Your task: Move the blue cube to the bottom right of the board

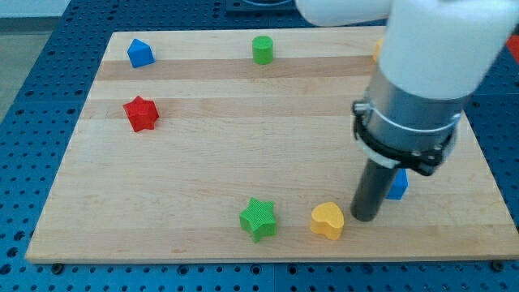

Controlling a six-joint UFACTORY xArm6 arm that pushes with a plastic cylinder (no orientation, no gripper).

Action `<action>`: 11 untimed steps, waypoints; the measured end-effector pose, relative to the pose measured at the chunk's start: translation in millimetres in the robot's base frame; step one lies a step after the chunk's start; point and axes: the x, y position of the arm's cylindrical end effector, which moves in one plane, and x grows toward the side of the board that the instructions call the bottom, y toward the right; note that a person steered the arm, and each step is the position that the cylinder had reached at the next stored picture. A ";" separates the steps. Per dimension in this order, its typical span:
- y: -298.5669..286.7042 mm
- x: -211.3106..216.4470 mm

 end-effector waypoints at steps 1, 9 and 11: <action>-8.9 -21.8; 68.3 -83.2; 125.5 -86.2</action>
